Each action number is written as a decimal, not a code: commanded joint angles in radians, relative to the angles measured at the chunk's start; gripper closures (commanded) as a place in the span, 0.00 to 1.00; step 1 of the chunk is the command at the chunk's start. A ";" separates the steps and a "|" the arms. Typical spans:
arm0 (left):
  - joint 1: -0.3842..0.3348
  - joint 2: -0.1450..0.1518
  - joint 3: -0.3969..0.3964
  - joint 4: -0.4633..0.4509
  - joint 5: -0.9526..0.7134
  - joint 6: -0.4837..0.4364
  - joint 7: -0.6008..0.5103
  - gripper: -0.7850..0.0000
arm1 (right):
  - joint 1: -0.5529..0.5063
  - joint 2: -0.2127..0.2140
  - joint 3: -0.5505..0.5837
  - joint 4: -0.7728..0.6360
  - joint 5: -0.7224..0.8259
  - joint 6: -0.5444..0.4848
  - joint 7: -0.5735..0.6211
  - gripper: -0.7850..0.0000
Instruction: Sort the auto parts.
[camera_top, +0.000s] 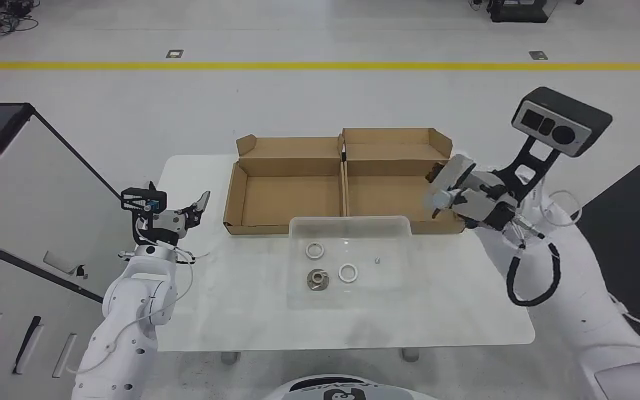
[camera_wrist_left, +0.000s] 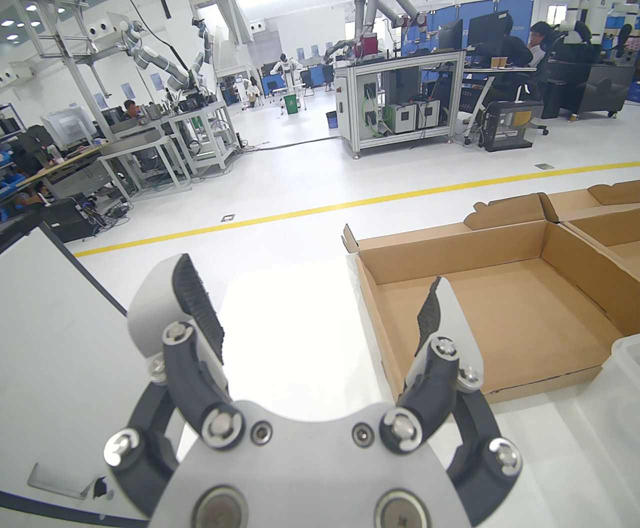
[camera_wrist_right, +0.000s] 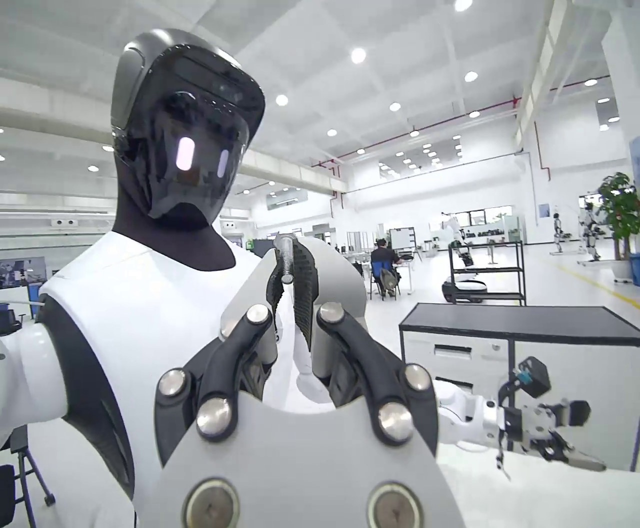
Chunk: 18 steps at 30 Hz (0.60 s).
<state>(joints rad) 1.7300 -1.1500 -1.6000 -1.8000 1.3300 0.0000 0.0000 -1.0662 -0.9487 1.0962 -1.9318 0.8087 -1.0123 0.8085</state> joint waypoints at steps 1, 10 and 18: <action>0.000 0.000 0.000 0.000 0.000 0.000 0.000 0.00 | 0.010 -0.010 -0.022 -0.009 -0.005 0.000 0.000 1.00; 0.000 0.000 0.000 0.000 0.000 0.000 0.000 0.00 | 0.016 -0.012 -0.034 -0.009 -0.019 0.000 0.000 1.00; 0.000 0.000 0.000 0.000 0.000 0.000 0.000 0.00 | -0.004 -0.019 -0.050 -0.056 0.011 0.016 -0.035 1.00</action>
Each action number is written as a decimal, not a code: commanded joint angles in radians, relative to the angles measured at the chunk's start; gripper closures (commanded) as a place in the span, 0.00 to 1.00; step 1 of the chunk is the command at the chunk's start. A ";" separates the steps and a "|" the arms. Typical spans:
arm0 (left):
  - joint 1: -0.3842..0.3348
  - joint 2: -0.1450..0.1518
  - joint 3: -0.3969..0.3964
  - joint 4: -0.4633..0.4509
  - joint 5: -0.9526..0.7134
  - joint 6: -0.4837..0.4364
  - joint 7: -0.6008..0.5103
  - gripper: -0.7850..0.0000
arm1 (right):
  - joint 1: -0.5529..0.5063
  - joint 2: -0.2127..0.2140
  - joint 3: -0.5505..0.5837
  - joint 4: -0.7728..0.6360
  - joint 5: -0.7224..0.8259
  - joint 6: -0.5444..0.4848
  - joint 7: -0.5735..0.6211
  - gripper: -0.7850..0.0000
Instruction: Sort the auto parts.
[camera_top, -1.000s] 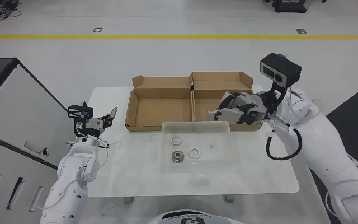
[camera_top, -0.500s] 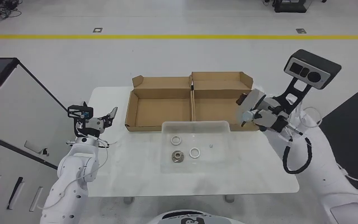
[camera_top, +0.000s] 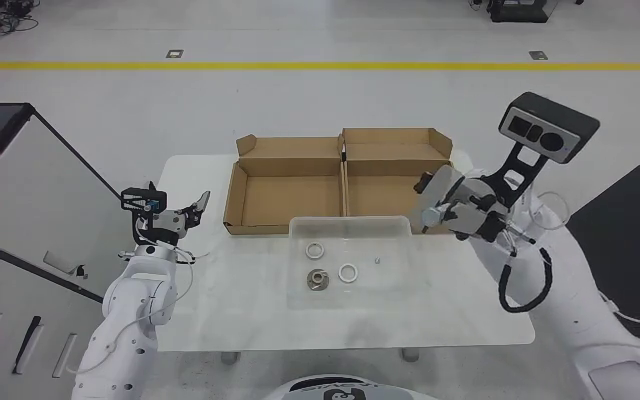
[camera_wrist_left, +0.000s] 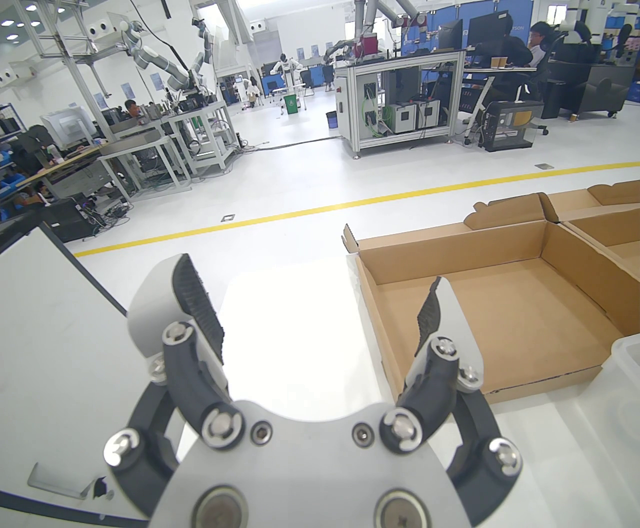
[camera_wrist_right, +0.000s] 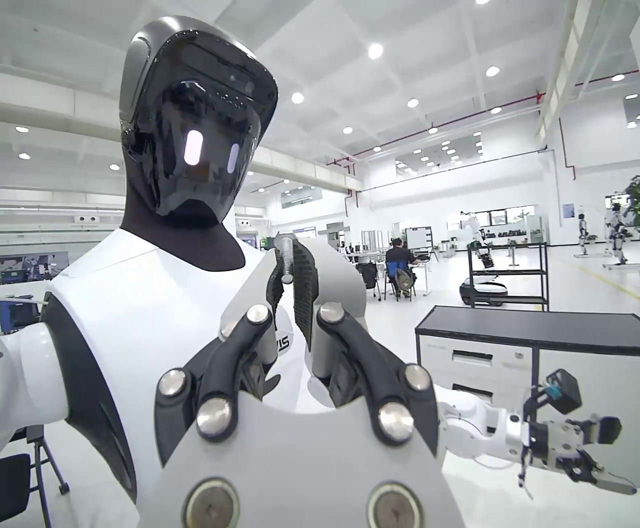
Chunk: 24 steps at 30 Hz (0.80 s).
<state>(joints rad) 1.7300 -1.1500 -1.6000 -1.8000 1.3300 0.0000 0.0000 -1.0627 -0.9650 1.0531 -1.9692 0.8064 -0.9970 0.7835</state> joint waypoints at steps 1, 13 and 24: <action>0.000 0.000 0.000 0.000 0.000 0.000 0.000 0.00 | -0.013 -0.005 -0.015 -0.032 0.032 -0.002 -0.009 1.00; 0.000 0.000 0.000 0.000 0.000 0.000 0.000 0.00 | -0.043 -0.029 -0.042 -0.067 0.166 -0.003 0.037 1.00; 0.000 0.000 0.000 0.000 0.000 0.000 0.000 0.00 | -0.030 -0.043 -0.010 -0.034 -0.077 0.121 0.033 1.00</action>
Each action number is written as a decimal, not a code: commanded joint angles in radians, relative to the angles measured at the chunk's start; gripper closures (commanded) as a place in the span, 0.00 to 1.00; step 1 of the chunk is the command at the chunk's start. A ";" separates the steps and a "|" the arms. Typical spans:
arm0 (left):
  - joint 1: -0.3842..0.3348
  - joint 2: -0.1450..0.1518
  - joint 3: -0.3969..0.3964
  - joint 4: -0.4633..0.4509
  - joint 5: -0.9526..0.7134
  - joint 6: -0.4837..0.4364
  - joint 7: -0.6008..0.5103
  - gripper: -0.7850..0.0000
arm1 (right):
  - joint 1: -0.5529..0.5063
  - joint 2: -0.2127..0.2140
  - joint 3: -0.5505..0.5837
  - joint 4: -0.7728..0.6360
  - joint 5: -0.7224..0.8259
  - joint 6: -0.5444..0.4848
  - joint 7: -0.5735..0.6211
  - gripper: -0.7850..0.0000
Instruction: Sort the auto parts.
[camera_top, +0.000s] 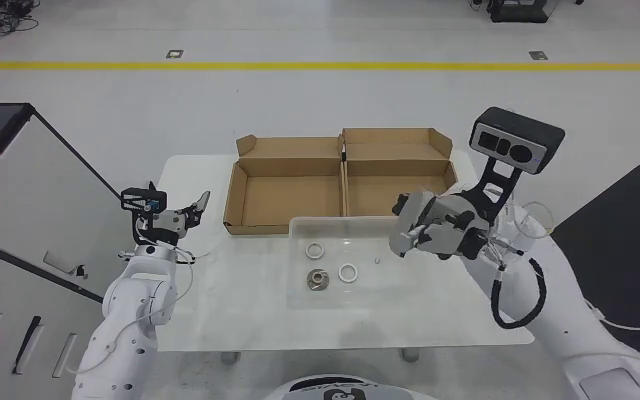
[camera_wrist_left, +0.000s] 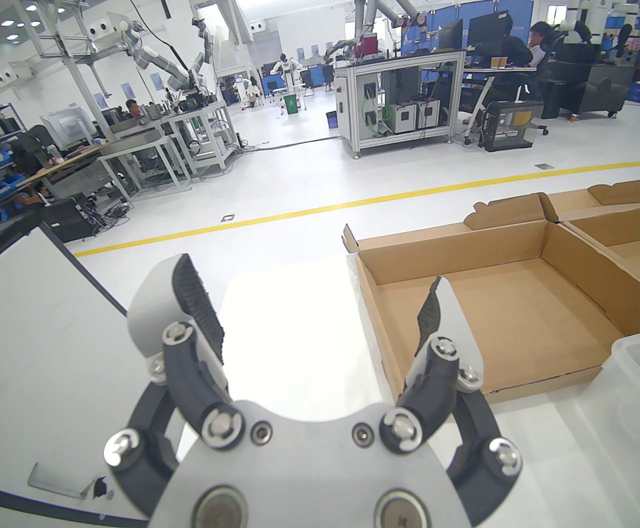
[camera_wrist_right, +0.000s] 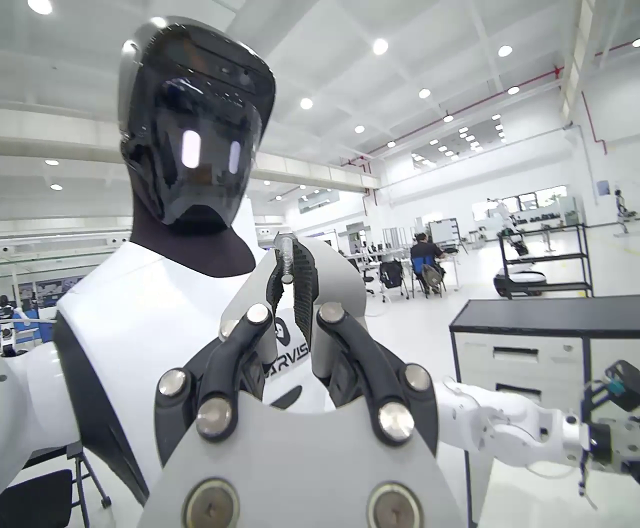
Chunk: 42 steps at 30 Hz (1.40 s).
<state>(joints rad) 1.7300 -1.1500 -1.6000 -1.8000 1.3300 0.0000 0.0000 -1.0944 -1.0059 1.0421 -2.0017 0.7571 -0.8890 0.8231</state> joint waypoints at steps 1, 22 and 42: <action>0.000 0.000 0.000 0.000 0.000 0.000 0.000 0.00 | 0.003 -0.003 0.002 -0.003 -0.049 0.025 -0.014 1.00; 0.000 0.000 0.000 0.000 0.000 0.000 0.000 0.00 | -0.025 -0.057 -0.076 -0.028 0.156 -0.116 -0.083 1.00; 0.000 0.000 0.000 0.000 0.000 0.000 0.000 0.00 | -0.077 -0.088 -0.044 -0.052 -0.312 0.088 -0.207 1.00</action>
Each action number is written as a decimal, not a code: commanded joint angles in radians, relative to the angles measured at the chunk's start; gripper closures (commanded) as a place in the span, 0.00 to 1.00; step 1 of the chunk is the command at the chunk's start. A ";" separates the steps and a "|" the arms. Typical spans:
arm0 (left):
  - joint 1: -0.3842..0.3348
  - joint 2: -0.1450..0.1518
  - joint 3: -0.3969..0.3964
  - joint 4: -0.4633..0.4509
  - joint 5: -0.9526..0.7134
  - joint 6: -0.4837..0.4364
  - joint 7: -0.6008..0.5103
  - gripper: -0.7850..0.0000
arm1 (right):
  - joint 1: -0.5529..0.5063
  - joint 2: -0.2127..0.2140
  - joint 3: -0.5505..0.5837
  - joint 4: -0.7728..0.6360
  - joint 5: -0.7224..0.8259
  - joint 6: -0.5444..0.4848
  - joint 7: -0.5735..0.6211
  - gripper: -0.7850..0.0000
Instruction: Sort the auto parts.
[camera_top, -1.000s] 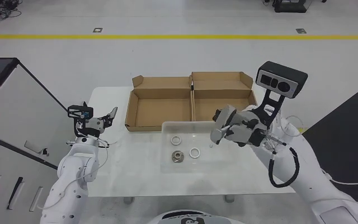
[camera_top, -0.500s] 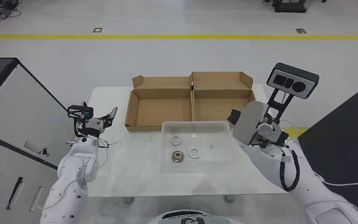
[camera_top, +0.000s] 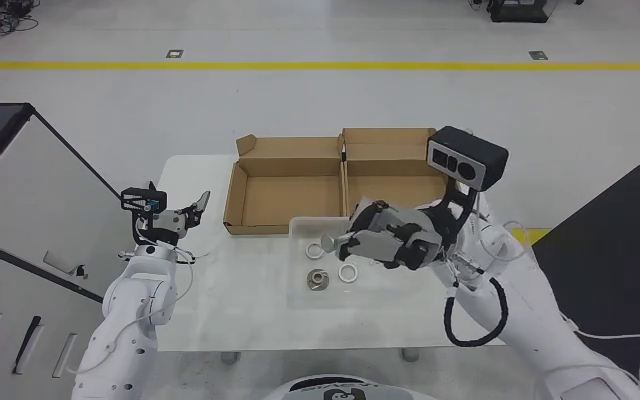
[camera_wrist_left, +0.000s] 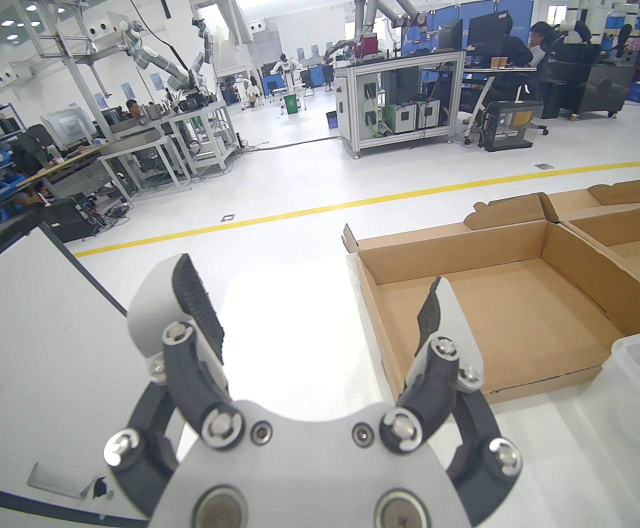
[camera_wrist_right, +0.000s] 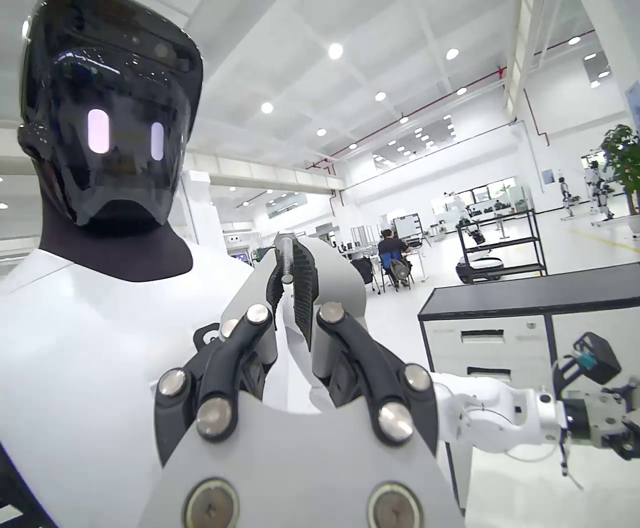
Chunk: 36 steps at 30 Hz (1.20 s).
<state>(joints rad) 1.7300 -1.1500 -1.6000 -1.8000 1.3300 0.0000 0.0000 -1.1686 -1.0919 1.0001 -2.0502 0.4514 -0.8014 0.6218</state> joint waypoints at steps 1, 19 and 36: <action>0.000 0.000 0.000 0.000 0.000 0.000 0.000 0.00 | -0.006 -0.002 -0.003 -0.006 -0.009 0.000 -0.010 1.00; 0.000 0.000 0.000 0.000 0.000 0.000 0.000 0.00 | -0.015 -0.039 -0.071 -0.009 0.171 -0.141 -0.083 1.00; 0.000 0.000 0.000 0.000 0.000 0.000 0.000 0.00 | -0.015 -0.039 -0.071 -0.009 0.171 -0.141 -0.083 1.00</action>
<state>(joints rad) 1.7300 -1.1500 -1.6000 -1.8000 1.3300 0.0000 0.0000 -1.1834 -1.1310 0.9287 -2.0597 0.6225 -0.9425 0.5392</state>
